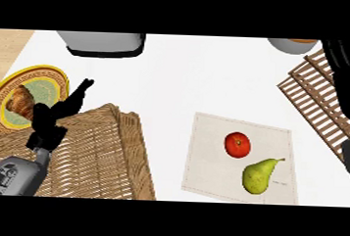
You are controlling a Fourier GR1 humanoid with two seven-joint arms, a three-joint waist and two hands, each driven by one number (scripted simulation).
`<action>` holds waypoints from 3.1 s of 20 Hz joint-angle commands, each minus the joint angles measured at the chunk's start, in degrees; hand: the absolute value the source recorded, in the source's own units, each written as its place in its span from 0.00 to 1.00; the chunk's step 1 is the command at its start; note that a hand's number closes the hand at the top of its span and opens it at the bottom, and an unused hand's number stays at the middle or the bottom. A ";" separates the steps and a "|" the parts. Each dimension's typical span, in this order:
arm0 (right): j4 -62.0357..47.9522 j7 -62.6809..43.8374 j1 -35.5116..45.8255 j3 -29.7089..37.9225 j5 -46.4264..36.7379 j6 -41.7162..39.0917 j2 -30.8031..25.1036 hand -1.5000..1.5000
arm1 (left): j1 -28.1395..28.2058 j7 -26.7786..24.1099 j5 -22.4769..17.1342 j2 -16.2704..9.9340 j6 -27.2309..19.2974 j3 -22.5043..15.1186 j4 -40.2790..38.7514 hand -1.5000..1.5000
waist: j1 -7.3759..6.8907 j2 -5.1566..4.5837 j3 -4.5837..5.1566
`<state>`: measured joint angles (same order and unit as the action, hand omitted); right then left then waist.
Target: Pick the tomato from the placemat and place it in the tiered shelf
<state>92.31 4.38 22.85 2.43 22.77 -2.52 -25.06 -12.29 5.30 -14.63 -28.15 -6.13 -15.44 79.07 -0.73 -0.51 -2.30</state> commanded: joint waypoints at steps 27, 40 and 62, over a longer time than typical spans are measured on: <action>0.08 -22.13 3.99 -15.12 -17.23 -21.74 -19.90 0.00 | -3.10 3.58 -4.57 4.28 -4.32 8.62 4.25 0.50 | 0.40 0.98 2.69; 9.02 -47.52 7.28 -32.75 -37.15 -20.17 -5.98 0.00 | -3.80 4.13 -2.85 6.09 -3.06 10.28 4.34 0.50 | 0.55 0.54 2.32; 7.95 -52.10 -2.62 -36.08 -57.36 -29.84 2.58 0.00 | -1.99 4.39 0.43 7.97 2.36 15.36 5.68 0.50 | 0.75 0.56 2.30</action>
<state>98.96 -47.30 23.61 -33.64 -31.34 -30.97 -24.11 -14.97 10.17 -14.12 -20.15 -6.14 -1.74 84.31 -0.02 0.08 -0.14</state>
